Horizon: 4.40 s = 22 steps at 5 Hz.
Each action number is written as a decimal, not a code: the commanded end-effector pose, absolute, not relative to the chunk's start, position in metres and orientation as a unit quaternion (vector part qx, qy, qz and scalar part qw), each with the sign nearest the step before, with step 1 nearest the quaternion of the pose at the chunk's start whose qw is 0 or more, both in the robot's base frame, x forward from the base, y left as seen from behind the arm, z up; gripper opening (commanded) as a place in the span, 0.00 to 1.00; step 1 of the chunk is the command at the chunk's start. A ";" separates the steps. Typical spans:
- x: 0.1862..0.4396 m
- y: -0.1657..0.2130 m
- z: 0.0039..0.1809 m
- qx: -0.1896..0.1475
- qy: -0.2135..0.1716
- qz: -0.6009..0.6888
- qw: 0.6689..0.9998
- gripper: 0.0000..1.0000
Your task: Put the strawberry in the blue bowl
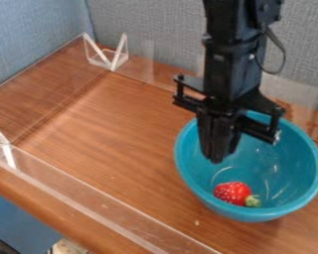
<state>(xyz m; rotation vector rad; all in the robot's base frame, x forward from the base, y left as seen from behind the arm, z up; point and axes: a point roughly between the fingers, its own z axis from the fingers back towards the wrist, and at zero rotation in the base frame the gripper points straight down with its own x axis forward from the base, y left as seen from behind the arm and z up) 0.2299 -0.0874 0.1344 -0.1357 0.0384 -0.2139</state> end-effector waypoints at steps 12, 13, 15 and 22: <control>0.244 -0.062 0.175 0.064 -0.100 -0.135 0.984 1.00; 0.239 -0.070 0.173 0.065 -0.097 -0.114 0.987 1.00; 0.233 -0.069 0.167 0.072 -0.100 -0.084 0.989 1.00; 0.234 -0.059 0.186 0.073 -0.128 -0.076 0.986 1.00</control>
